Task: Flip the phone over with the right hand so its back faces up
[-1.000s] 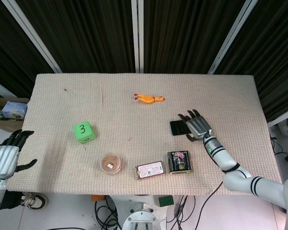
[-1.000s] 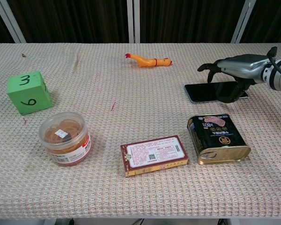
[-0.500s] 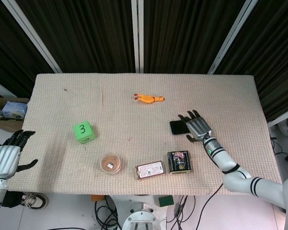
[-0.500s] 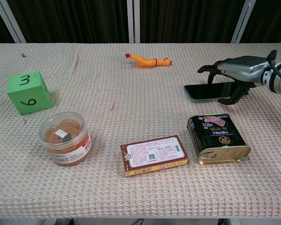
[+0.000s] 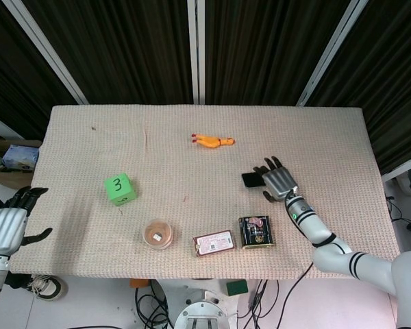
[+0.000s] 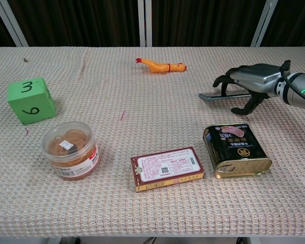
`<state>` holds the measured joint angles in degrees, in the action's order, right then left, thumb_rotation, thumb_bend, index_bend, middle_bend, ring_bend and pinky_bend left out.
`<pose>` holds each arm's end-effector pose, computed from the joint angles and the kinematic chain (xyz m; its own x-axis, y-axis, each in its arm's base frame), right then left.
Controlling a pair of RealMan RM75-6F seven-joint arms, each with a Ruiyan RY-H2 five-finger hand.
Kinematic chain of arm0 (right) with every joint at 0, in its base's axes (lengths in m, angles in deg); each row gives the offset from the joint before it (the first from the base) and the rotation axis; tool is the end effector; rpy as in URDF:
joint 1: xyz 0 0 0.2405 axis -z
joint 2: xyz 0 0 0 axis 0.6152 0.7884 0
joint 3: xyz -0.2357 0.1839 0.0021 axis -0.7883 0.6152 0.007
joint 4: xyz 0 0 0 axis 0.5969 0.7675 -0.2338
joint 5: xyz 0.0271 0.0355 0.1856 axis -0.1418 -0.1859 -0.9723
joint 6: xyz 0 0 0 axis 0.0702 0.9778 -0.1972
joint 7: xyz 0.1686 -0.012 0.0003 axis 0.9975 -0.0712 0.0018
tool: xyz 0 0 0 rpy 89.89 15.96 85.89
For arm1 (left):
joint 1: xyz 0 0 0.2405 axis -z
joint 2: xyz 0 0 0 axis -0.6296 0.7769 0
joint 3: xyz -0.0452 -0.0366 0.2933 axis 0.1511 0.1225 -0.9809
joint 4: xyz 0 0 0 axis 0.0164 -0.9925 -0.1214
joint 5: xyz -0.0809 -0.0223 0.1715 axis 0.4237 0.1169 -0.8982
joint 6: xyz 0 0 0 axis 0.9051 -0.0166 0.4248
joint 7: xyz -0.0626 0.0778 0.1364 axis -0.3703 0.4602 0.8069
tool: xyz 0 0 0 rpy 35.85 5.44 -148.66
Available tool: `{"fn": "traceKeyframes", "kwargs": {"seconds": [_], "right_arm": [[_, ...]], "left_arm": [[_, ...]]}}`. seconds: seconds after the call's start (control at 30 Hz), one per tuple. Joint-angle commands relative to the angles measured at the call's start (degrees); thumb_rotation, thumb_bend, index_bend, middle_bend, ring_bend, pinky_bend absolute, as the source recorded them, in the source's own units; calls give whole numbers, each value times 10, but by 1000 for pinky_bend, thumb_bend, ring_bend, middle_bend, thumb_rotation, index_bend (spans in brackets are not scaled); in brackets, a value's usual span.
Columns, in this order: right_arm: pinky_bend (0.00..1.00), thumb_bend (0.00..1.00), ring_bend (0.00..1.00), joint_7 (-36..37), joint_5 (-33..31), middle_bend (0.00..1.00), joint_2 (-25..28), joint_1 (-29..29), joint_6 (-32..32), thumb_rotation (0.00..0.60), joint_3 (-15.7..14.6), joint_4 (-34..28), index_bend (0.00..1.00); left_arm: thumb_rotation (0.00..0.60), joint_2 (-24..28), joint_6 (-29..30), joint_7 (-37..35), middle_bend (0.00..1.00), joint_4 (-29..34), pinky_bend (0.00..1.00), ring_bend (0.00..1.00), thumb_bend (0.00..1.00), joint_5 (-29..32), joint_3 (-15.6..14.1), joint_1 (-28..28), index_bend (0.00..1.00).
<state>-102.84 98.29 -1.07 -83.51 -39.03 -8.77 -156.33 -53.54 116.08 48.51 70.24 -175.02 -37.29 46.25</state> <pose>-0.2338 -0.4205 -0.0244 0.6641 -0.3236 0.6740 -0.7414 -0.4014 0.5378 -0.3567 0.2186 0.1885 0.4042 0.0604 0.9127 0.9146 -0.0380 -0.4025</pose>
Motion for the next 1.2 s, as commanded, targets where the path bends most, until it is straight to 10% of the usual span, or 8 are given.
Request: {"fn": "traceKeyframes", "kwargs": {"seconds": [0.03, 0.23, 0.77, 1.03, 1.2], "right_arm": [[0, 465, 65, 3, 9, 413, -18, 2, 16, 600, 5, 21, 393], [184, 516, 250, 0, 19, 557, -48, 6, 47, 600, 16, 58, 646], [464, 616, 470, 45, 44, 714, 8, 29, 63, 600, 23, -2, 852], [444, 776, 478, 85, 35, 753, 51, 11, -25, 600, 17, -34, 915], [231, 699, 410, 97, 57, 682, 53, 7, -33, 600, 9, -27, 821]], "left_arm": [[600, -1, 0, -2, 184, -2, 315, 106, 110, 2, 0, -1, 173], [600, 1, 3, -5, 183, -4, 320, 106, 110, 2, 0, -3, 173], [600, -1, 5, -6, 183, -7, 332, 119, 110, 0, 1, -2, 173], [600, -1, -1, -2, 184, -4, 332, 119, 110, 0, 2, 1, 173], [600, 1, -2, 0, 184, -3, 332, 119, 110, 3, 2, 0, 173]]}}
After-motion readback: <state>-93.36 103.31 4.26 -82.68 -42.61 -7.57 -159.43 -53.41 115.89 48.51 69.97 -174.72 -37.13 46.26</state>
